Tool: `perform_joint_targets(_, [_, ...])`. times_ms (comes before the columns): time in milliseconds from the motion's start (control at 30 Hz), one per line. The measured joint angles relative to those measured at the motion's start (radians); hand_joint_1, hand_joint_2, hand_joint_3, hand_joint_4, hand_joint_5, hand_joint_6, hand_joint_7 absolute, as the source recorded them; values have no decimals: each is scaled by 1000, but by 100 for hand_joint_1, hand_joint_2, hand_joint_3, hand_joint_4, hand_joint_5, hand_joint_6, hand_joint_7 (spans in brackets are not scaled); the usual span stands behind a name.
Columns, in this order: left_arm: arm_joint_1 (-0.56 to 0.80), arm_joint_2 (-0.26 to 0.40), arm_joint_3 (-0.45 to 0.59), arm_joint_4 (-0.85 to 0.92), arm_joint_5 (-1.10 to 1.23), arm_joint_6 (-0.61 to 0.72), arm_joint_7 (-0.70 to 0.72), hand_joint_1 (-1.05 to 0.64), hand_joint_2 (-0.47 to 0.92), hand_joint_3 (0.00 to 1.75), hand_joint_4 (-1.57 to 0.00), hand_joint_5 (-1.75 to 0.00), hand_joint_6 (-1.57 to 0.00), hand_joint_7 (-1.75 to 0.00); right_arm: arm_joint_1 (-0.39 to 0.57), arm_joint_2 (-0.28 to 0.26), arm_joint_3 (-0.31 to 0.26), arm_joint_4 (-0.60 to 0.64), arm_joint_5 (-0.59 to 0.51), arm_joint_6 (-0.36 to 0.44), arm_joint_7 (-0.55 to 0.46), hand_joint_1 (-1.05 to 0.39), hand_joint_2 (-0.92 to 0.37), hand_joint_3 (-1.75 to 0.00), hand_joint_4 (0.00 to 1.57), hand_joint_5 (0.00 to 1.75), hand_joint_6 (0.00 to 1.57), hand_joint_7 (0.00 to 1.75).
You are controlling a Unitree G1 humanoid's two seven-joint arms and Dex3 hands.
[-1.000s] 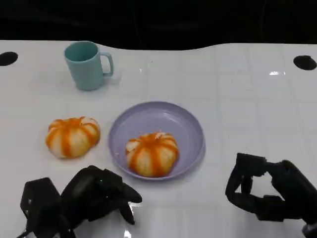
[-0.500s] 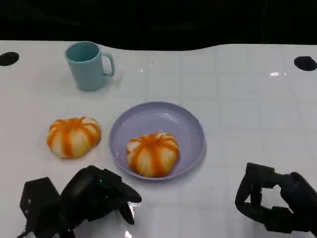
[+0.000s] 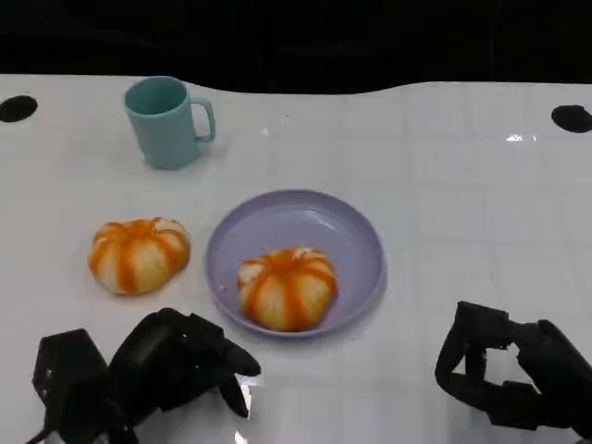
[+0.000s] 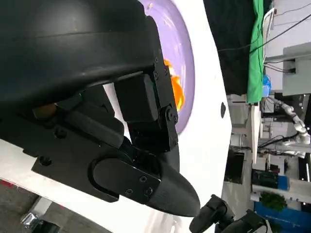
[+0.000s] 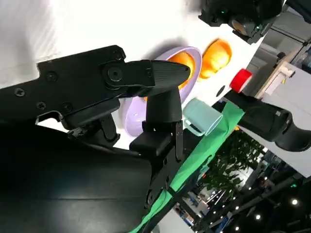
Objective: Grasp the bread from the table and place it into the plate.
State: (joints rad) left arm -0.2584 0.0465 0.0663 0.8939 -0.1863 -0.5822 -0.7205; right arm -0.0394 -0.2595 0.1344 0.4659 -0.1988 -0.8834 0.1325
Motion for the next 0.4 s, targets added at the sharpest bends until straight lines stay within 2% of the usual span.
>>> perform_joint_targets(400, [-4,3,0,7,5,0,1,-105,92,3,-134,-84,-157,-9,-14,4,1,9,-22,0,-19,-45,-92,-25,82,175,66,175])
